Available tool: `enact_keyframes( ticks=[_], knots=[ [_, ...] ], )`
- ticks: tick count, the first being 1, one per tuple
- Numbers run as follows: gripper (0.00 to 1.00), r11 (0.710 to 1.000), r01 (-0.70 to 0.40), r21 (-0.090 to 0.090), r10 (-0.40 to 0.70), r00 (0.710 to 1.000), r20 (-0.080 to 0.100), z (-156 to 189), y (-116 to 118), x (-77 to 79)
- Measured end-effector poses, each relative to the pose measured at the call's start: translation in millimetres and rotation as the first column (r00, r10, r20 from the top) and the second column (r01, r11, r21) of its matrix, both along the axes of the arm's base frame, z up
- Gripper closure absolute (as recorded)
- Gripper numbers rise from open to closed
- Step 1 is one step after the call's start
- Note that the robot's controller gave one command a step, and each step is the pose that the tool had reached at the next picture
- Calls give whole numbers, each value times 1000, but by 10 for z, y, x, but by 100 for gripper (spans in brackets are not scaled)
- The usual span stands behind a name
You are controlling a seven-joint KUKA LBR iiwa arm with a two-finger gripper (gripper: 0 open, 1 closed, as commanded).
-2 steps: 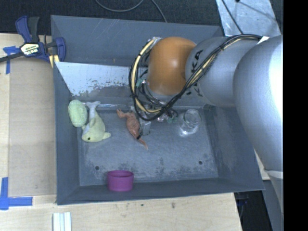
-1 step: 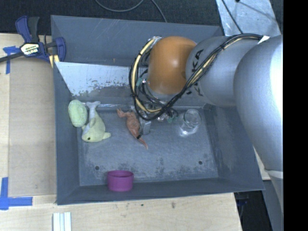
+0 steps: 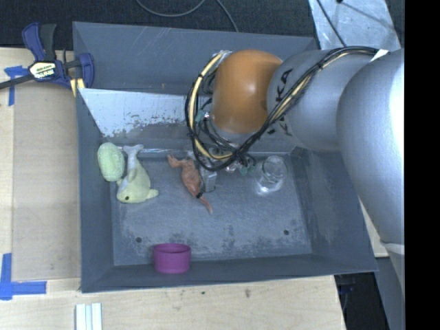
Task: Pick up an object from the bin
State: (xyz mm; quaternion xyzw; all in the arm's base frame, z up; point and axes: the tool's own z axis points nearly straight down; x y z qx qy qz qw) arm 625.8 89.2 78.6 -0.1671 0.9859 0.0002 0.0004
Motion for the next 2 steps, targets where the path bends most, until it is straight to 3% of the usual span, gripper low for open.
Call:
enact_keyframes(
  ticks=[2],
  knots=[
    [100, 1000, 1, 0, -1, 1000, 2, 314, -2, 7]
  ],
)
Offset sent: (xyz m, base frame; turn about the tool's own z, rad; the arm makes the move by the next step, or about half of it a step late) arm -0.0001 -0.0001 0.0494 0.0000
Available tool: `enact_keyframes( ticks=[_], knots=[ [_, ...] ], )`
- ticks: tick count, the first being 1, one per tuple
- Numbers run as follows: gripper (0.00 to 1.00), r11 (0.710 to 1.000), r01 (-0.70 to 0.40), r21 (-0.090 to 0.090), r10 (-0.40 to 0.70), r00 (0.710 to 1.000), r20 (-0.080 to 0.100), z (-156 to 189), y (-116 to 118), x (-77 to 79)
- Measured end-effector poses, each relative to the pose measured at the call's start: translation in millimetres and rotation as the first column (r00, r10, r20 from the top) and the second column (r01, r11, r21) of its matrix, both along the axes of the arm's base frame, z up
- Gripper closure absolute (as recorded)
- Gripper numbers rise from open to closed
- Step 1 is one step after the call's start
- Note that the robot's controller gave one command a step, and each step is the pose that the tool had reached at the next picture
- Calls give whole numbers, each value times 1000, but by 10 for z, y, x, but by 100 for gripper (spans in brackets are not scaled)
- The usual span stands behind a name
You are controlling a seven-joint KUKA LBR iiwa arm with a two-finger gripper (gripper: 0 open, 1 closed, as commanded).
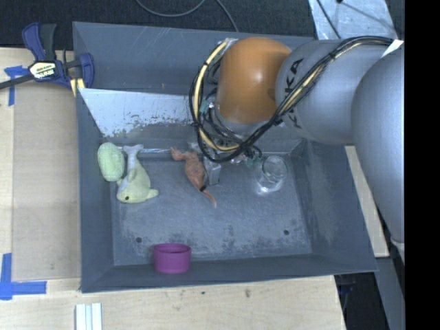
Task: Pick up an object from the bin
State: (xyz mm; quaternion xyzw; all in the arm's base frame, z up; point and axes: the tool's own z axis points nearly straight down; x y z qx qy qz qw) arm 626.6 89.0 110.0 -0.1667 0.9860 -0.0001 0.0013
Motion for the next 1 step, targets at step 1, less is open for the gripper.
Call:
enact_keyframes(
  ticks=[1],
  knots=[
    [100, 1000, 1, 1, -1, 1000, 5, 88, 1, 11]
  ],
)
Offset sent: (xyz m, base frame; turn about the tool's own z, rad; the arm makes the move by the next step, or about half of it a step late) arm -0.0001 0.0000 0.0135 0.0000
